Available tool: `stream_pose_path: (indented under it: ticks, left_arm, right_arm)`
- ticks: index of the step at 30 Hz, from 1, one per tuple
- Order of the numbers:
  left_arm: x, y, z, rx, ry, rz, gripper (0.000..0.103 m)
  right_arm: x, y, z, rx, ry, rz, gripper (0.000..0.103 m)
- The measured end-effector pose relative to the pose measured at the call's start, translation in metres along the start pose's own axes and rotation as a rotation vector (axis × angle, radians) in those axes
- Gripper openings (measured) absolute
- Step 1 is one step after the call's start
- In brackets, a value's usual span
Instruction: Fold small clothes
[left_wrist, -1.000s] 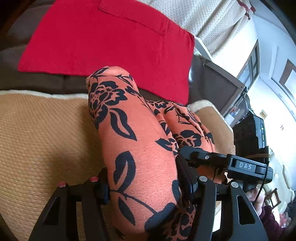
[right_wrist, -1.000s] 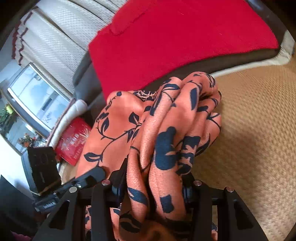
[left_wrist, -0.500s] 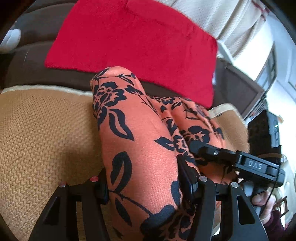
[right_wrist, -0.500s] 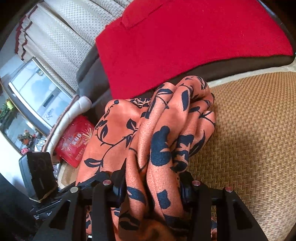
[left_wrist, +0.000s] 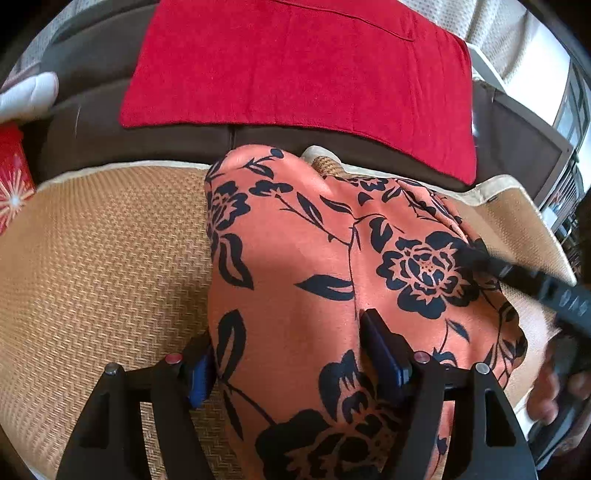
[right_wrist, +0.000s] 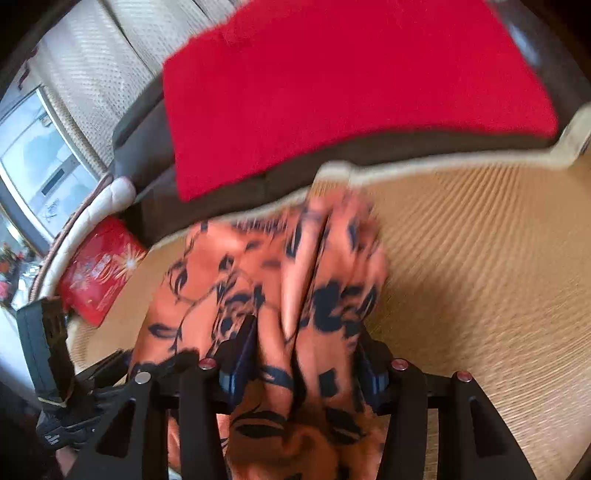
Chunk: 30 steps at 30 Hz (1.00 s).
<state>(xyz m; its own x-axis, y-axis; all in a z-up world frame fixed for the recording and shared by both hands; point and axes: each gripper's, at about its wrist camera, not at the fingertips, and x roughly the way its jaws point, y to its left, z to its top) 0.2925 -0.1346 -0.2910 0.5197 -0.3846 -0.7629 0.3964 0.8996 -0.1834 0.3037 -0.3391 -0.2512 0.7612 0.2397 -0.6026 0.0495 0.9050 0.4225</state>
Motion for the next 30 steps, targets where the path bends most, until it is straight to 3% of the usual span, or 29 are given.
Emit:
stream_pose_path:
  ticks: [3,6,8,12,14,16,21,26,30]
  left_arm:
    - [-0.001,-0.003,0.000,0.013,-0.006,0.016,0.074]
    - [0.000,-0.009,0.000,0.026,-0.010,0.030,0.075]
    - [-0.003,-0.012,-0.002,0.029,-0.012,0.034,0.075]
    - [-0.004,-0.017,-0.004,0.044,-0.018,0.069,0.078]
    - [-0.007,-0.018,-0.005,0.061,-0.033,0.091,0.078]
    - [-0.017,-0.023,-0.007,0.081,-0.066,0.133,0.078]
    - [-0.064,-0.041,-0.022,0.172,-0.167,0.310,0.081]
    - [-0.134,-0.057,-0.041,0.191,-0.287,0.464,0.096]
    - [-0.184,-0.067,-0.047,0.194,-0.341,0.468,0.098]
  right_arm:
    - [-0.025,0.008,0.005,-0.052,-0.143,-0.068,0.053]
    - [-0.034,0.021,0.007,-0.090,-0.191,0.027,0.053]
    - [-0.022,0.033,0.007,-0.109,-0.154,0.068,0.053]
    - [0.043,0.028,0.000,-0.049,0.132,0.059,0.052]
    - [0.046,0.026,0.000,-0.023,0.131,0.058,0.048]
    - [0.030,0.031,0.002,-0.037,0.079,0.054,0.049]
    - [-0.034,0.047,-0.016,-0.085,-0.089,-0.064,0.054]
    - [-0.104,0.066,-0.038,-0.126,-0.189,-0.143,0.067]
    - [-0.145,0.079,-0.050,-0.164,-0.197,-0.185,0.068]
